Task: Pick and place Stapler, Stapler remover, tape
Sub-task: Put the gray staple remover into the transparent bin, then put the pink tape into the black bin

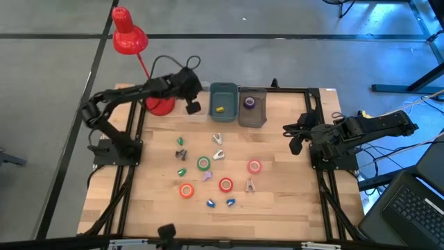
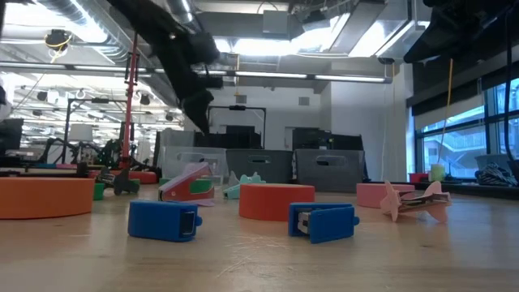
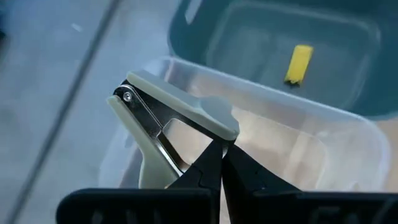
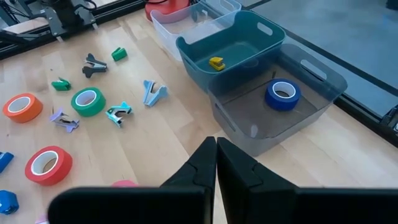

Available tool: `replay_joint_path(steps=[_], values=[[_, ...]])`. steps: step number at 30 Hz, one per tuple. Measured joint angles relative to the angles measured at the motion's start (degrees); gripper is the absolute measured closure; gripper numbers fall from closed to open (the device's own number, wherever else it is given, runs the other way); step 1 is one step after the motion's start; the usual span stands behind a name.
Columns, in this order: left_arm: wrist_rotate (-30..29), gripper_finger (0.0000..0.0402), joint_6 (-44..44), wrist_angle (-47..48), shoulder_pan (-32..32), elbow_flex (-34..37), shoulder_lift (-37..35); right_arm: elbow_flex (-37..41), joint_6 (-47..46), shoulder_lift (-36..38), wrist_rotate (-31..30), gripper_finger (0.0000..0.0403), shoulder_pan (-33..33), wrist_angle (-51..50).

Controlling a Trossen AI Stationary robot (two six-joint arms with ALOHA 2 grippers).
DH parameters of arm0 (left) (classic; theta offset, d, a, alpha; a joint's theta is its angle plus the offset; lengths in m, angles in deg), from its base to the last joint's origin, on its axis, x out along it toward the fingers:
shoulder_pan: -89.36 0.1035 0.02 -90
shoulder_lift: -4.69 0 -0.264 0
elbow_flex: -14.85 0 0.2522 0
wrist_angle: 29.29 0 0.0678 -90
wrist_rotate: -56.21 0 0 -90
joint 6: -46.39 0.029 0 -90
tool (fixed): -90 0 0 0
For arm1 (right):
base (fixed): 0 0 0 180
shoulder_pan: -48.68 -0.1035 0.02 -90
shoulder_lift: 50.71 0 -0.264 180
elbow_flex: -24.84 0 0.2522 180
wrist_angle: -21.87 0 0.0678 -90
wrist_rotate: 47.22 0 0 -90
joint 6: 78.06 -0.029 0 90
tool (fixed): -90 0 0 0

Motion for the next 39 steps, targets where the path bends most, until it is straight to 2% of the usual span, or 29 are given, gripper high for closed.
replay_joint_path(steps=[6, 13, 18, 27, 30, 33, 39], values=[[1.14, 0.0400, 3.24, 7.52, 1.80, -7.83, 10.48, 0.00, 0.02, 0.00, -0.62, 0.0386, 0.02, 0.00], [2.39, 0.0400, 1.15, 13.14, 2.43, -13.48, 19.98, 0.00, -0.01, 0.02, -0.60, 0.0386, 0.02, 0.00], [2.93, 0.0400, 0.83, 14.53, 2.55, -13.76, 23.19, 0.00, 0.02, 0.00, -0.58, 0.0386, 0.01, -0.02], [7.37, 0.0393, 2.57, 14.07, 2.56, -13.80, 24.21, 0.00, 0.18, 0.01, -0.57, 0.0386, 0.01, -0.14], [7.79, 0.0365, 2.63, 13.42, 2.51, -13.76, 23.81, 0.00, 0.17, 0.02, -0.53, 0.0386, 0.00, -0.13], [7.76, 0.0320, 2.13, 13.50, 2.70, -13.71, 23.20, 0.00, 0.15, 0.01, -0.53, 0.0386, 0.01, -0.13], [3.59, 0.0227, 0.37, 16.14, 2.74, -13.70, 21.38, 0.00, 0.02, 0.00, -0.24, 0.0386, 0.02, -0.11]])
